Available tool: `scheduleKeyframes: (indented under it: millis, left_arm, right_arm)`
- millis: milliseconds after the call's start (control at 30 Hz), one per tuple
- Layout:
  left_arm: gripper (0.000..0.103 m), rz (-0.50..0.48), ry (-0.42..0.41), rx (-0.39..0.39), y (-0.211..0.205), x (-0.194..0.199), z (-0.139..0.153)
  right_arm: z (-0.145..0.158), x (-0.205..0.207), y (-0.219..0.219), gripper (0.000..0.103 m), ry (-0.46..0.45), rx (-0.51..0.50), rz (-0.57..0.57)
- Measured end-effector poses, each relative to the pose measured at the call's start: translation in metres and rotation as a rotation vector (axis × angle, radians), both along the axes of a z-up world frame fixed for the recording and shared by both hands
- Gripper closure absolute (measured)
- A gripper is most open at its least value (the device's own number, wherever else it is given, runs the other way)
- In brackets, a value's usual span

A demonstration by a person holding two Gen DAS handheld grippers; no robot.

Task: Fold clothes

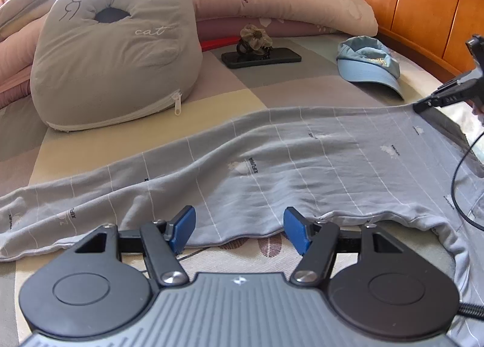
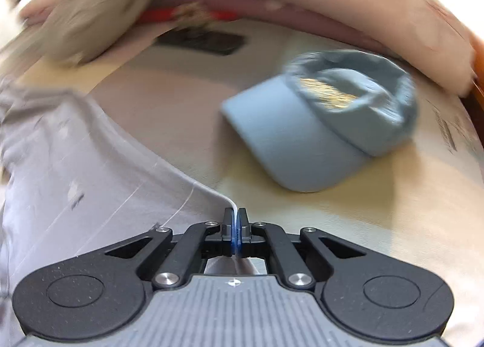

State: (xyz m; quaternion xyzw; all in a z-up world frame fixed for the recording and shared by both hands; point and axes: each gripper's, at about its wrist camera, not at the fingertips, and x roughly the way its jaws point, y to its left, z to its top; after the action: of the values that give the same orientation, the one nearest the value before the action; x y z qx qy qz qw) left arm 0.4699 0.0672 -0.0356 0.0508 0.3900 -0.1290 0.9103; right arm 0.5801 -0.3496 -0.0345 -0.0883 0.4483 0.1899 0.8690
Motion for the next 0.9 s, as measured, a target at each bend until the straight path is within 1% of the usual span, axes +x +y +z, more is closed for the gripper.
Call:
scheduleKeyframes:
  millis: [67, 133, 167, 200, 267, 333, 400, 467, 567, 633, 667, 700, 733, 800, 833, 867, 900]
  left_arm:
    - [0.038, 0.005, -0.004, -0.005, 0.001, 0.000, 0.001]
    - [0.038, 0.005, -0.008, -0.009, 0.003, -0.001, 0.003]
    - [0.038, 0.008, -0.009, -0.007, 0.004, -0.002, 0.003]
    - [0.038, 0.011, -0.010, -0.006, 0.005, -0.002, 0.003]
    - [0.038, 0.016, -0.011, -0.003, 0.007, -0.004, 0.004]
    - [0.038, 0.023, -0.005, -0.011, 0.009, -0.004, 0.004]
    - [0.038, 0.023, -0.003, -0.017, 0.009, -0.005, 0.004]
    - [0.038, 0.015, -0.002, -0.021, 0.008, -0.004, 0.004]
    - [0.038, -0.003, -0.002, -0.023, 0.003, -0.004, 0.006]
    - [0.038, -0.011, -0.003, -0.020, 0.000, -0.006, 0.008]
    - [0.038, -0.013, -0.004, -0.018, -0.001, -0.007, 0.009]
    - [0.038, -0.016, -0.005, -0.016, -0.002, -0.009, 0.010]
    - [0.038, -0.018, -0.006, -0.014, -0.003, -0.010, 0.011]
    - [0.037, -0.023, -0.008, -0.009, -0.005, -0.012, 0.013]
    - [0.037, -0.025, -0.008, -0.007, -0.006, -0.014, 0.014]
    - [0.037, -0.027, -0.009, -0.005, -0.006, -0.015, 0.015]
    - [0.037, -0.026, -0.007, -0.006, -0.006, -0.015, 0.014]
  right_arm:
    - [-0.003, 0.005, -0.005, 0.099, 0.007, 0.003, -0.048]
    - [-0.009, 0.007, -0.005, 0.097, 0.016, -0.040, -0.082]
    - [-0.008, 0.007, -0.005, 0.087, 0.010, -0.052, -0.100]
    - [-0.005, 0.007, -0.005, 0.081, -0.002, -0.050, -0.115]
    - [0.006, 0.002, -0.012, 0.078, -0.037, -0.014, -0.145]
    - [0.018, -0.007, -0.024, 0.071, -0.069, 0.018, -0.184]
    - [0.024, -0.019, -0.037, 0.056, -0.078, 0.036, -0.206]
    - [0.023, -0.029, -0.046, 0.051, -0.056, 0.064, -0.213]
    - [0.013, -0.044, -0.054, 0.051, -0.009, 0.095, -0.209]
    - [0.000, -0.051, -0.051, 0.054, 0.014, 0.057, -0.209]
    - [-0.006, -0.052, -0.049, 0.078, 0.012, 0.005, -0.228]
    - [-0.012, -0.051, -0.048, 0.088, 0.004, -0.047, -0.270]
    - [-0.014, -0.049, -0.051, 0.087, 0.002, -0.044, -0.314]
    - [-0.006, -0.048, -0.052, 0.087, -0.016, 0.023, -0.362]
    - [0.001, -0.049, -0.047, 0.086, -0.046, 0.034, -0.344]
    - [0.009, -0.049, -0.039, 0.083, -0.078, 0.048, -0.305]
    - [0.016, -0.049, -0.030, 0.074, -0.100, 0.063, -0.258]
